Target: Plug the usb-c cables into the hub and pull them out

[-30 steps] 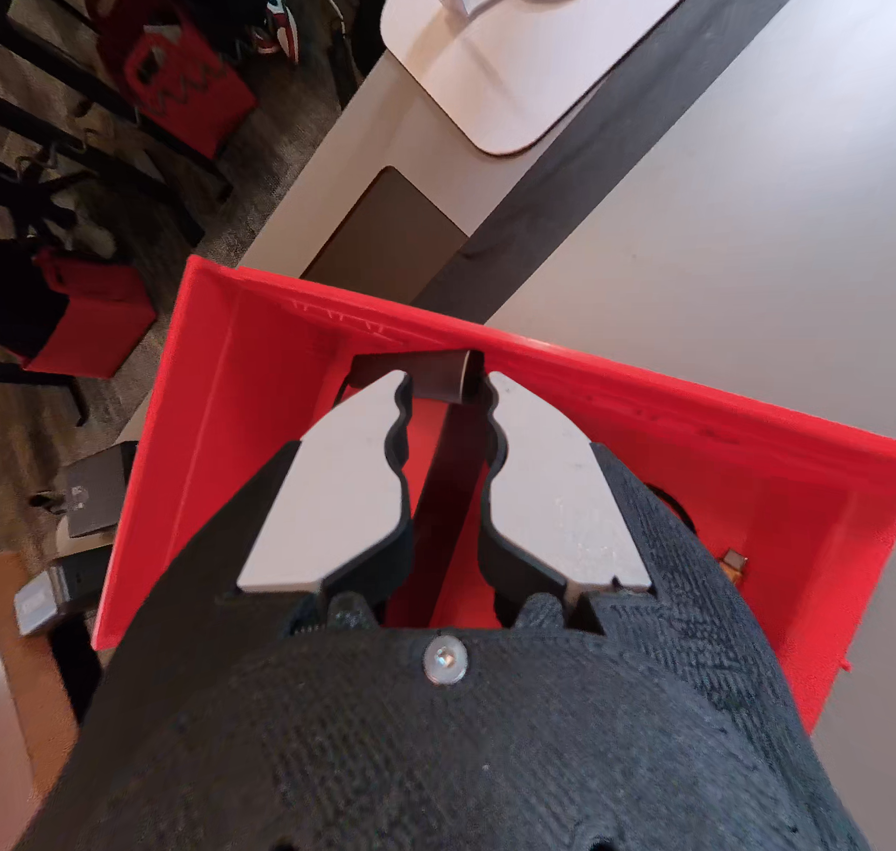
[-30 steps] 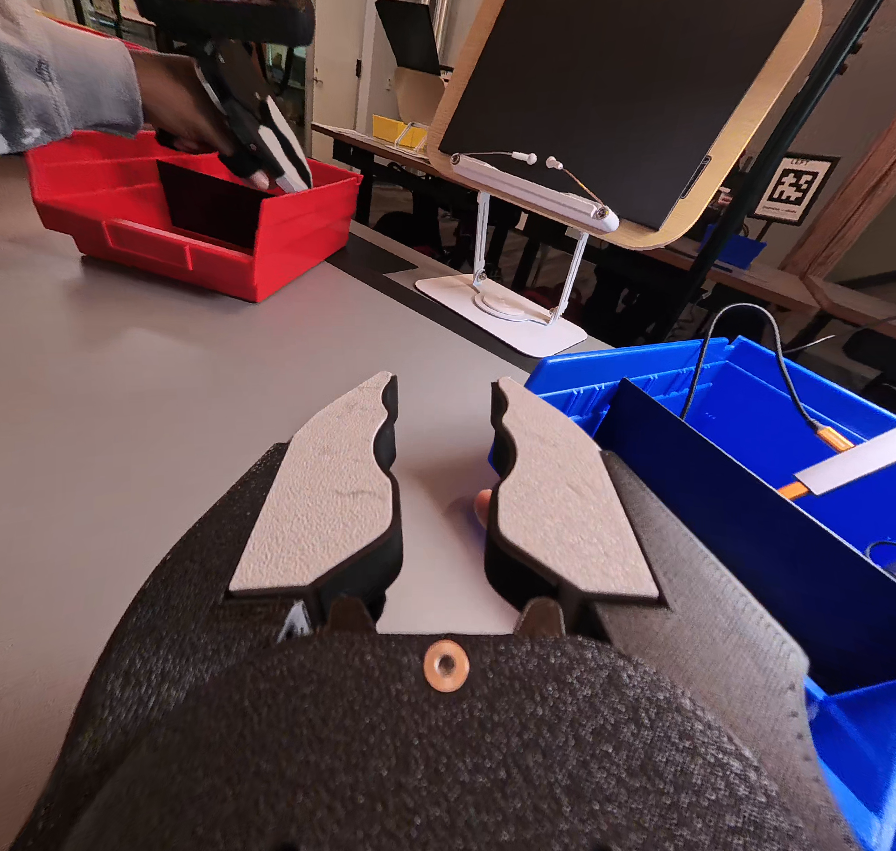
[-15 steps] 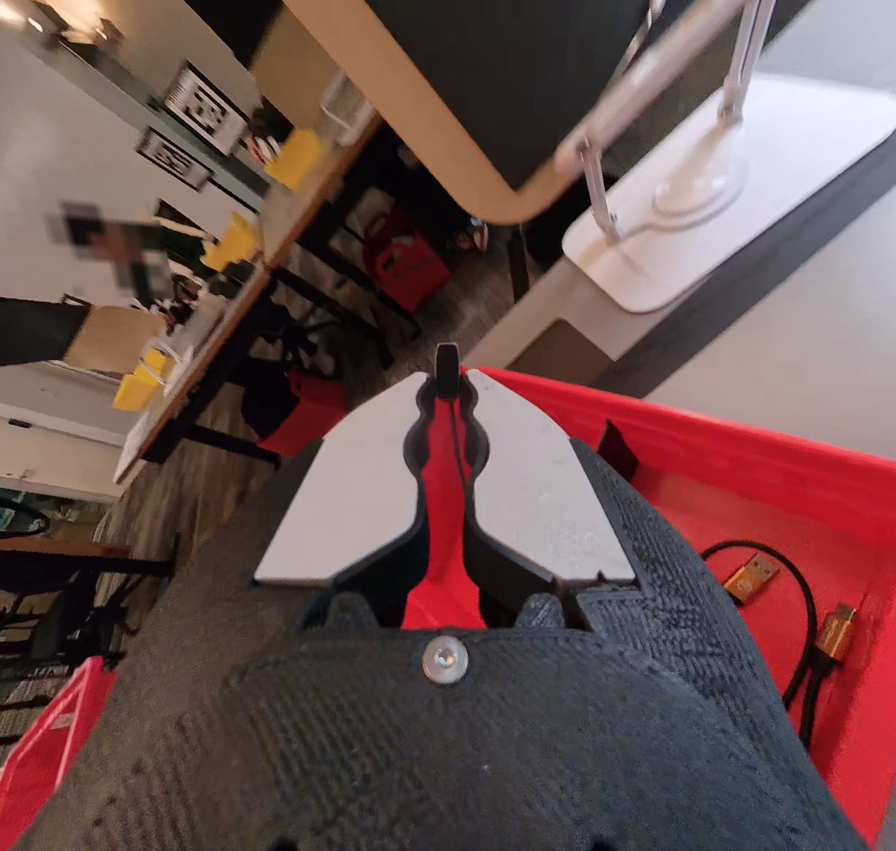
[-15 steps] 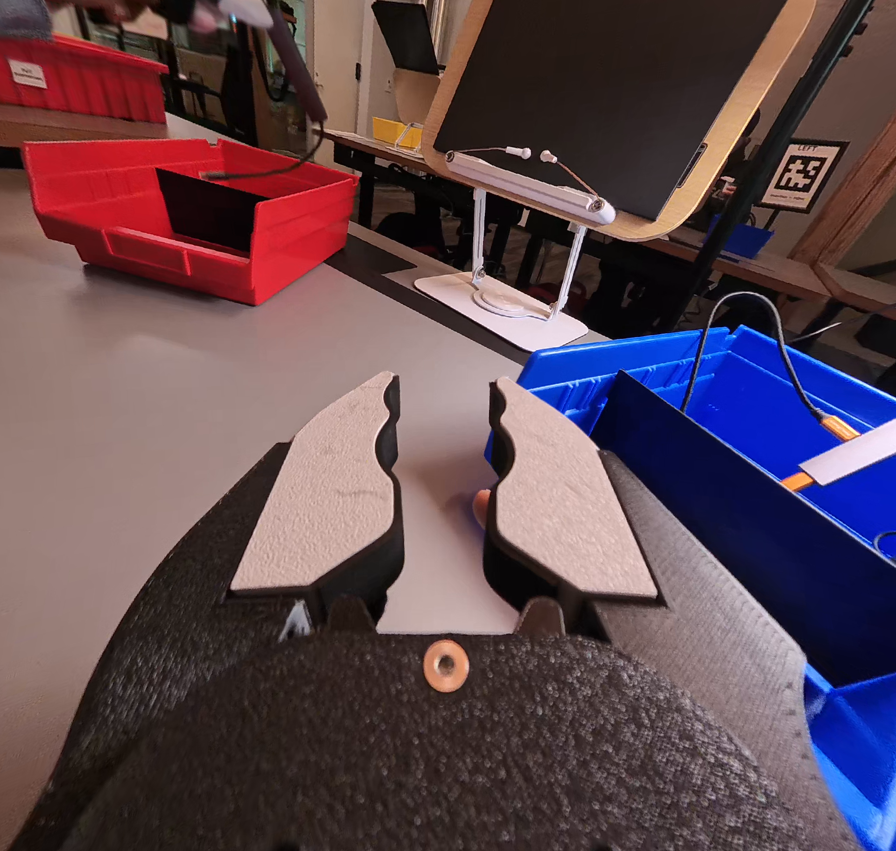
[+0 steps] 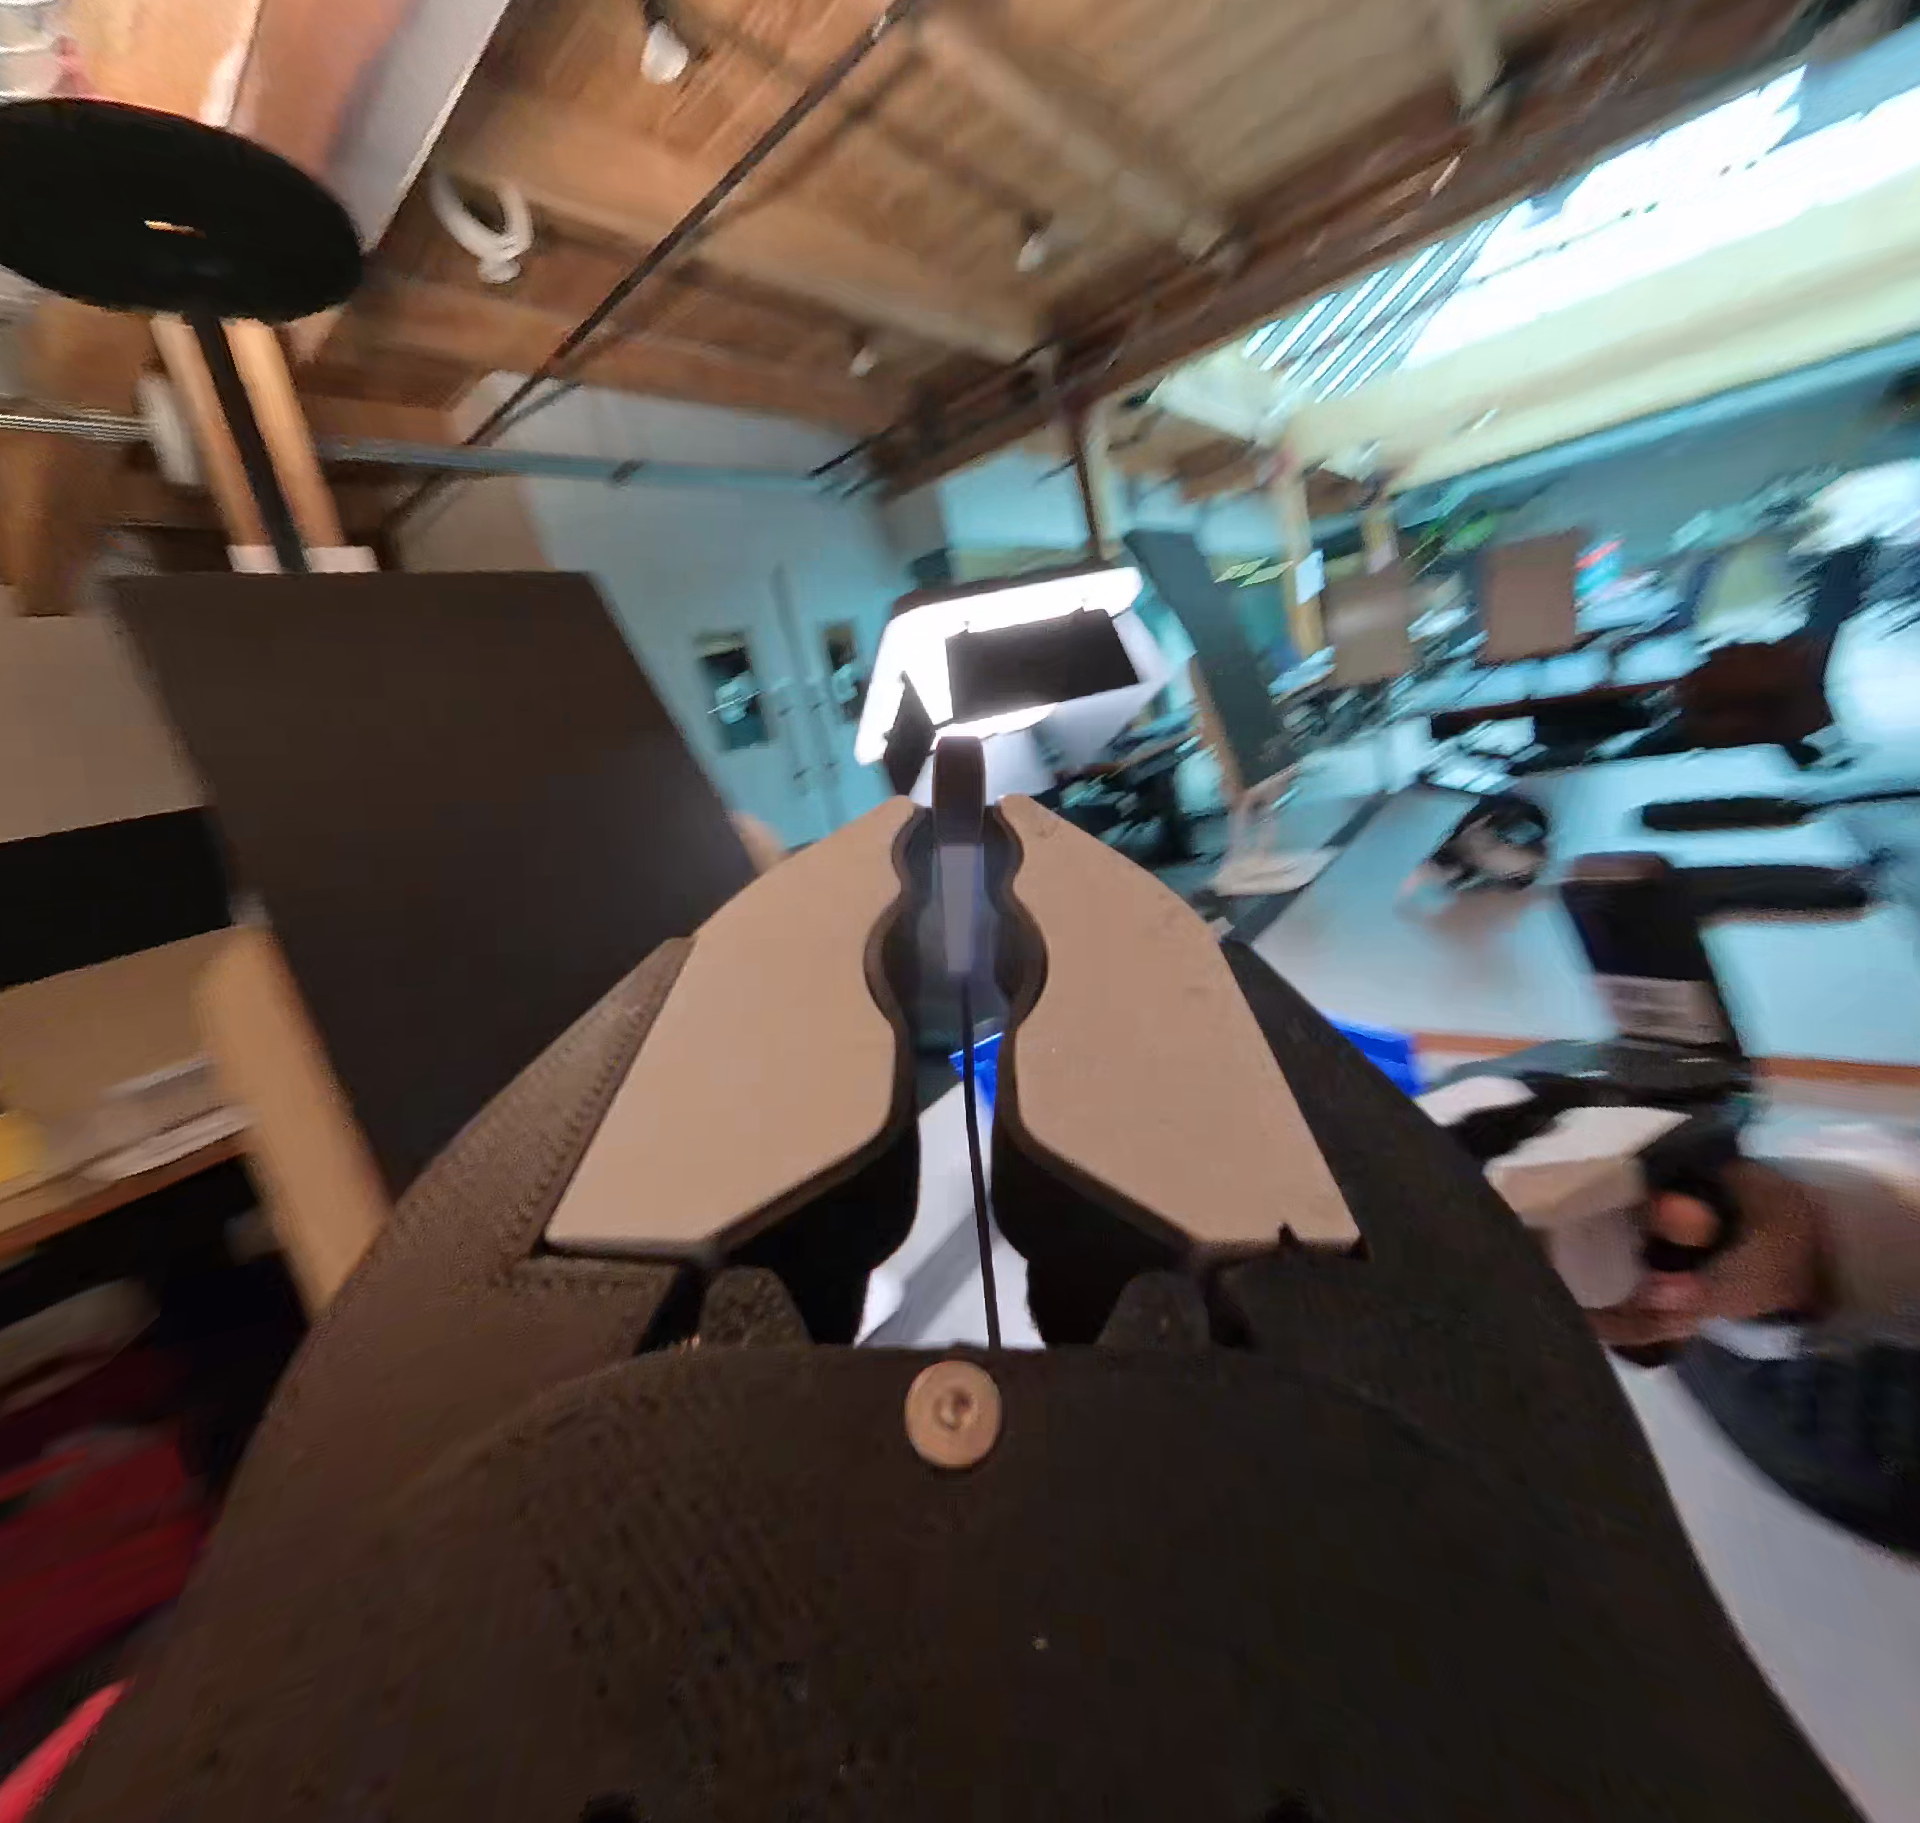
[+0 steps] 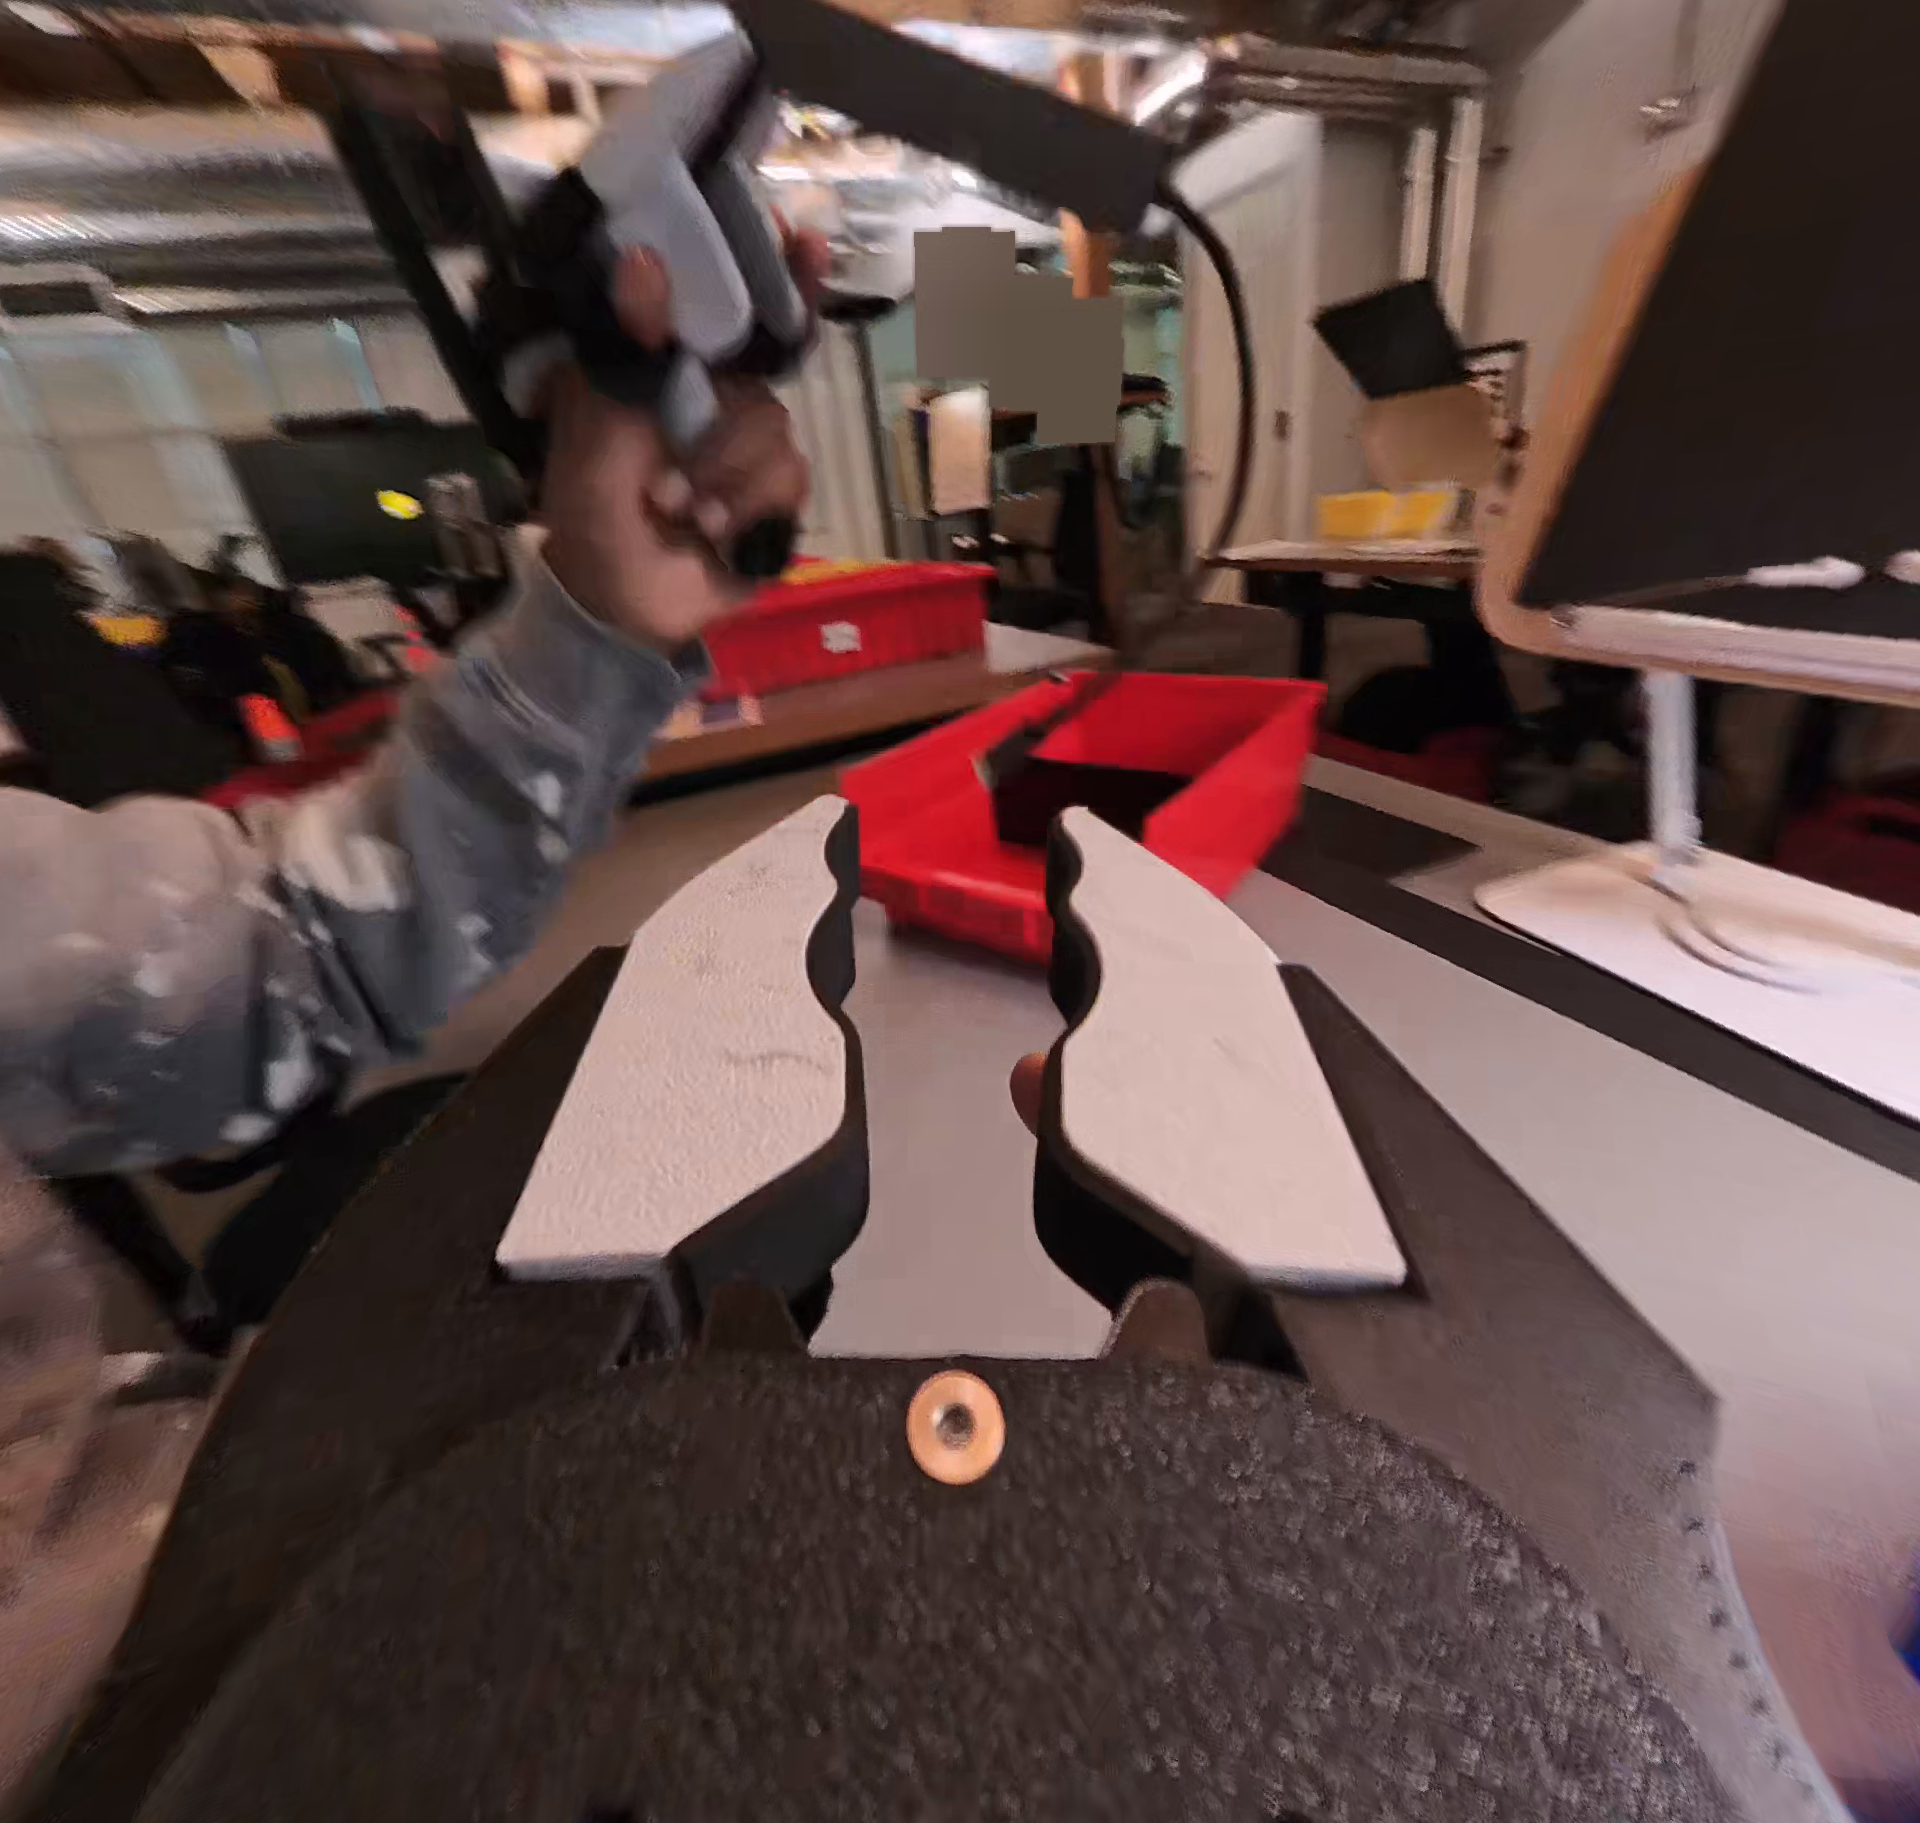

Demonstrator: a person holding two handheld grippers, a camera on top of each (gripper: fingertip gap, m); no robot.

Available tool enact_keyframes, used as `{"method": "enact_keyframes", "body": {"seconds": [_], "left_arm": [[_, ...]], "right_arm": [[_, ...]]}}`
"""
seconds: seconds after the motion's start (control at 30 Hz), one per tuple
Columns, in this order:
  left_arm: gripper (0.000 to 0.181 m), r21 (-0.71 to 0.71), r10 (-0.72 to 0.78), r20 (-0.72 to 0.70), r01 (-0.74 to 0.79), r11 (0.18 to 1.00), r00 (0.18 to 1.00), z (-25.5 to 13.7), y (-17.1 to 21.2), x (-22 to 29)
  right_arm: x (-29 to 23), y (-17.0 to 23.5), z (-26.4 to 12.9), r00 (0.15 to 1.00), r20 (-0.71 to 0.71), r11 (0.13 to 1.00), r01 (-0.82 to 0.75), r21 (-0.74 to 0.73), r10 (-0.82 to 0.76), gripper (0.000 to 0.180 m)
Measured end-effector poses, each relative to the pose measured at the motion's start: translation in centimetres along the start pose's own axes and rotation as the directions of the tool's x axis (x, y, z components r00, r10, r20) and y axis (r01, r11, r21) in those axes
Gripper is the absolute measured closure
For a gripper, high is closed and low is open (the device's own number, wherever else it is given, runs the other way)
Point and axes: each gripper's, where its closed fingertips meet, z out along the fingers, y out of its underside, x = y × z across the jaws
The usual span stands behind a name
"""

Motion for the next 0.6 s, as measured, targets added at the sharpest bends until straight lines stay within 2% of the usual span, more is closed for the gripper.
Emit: {"method": "enact_keyframes", "body": {"seconds": [0.13, 0.3, 0.43, 0.6], "left_arm": [[0.171, 0.102, -0.189, -0.146, 0.205, 0.973, 0.971, -0.2, 2.3, 5.4], [0.171, 0.12, -0.366, -0.239, 0.402, 0.908, 0.899, -0.6, 5.5, 8.8], [0.169, 0.086, -0.418, -0.29, 0.459, 0.884, 0.861, -0.8, 7.5, 10.4], [0.168, 0.049, -0.376, -0.302, 0.408, 0.912, 0.876, -0.8, 9.6, 11.8]], "right_arm": [[-2.4, -2.7, 2.2, 0.977, 0.158, 0.986, -0.154, 0.063, 0.143, 0.146], [-3.0, -0.8, 3.4, 0.878, 0.256, 0.906, -0.423, 0.023, 0.404, 0.143], [-1.5, -0.4, 2.7, 0.786, 0.285, 0.805, -0.588, 0.073, 0.548, 0.143], [-0.9, 1.5, 2.6, 0.66, 0.308, 0.68, -0.731, 0.057, 0.685, 0.137]]}}
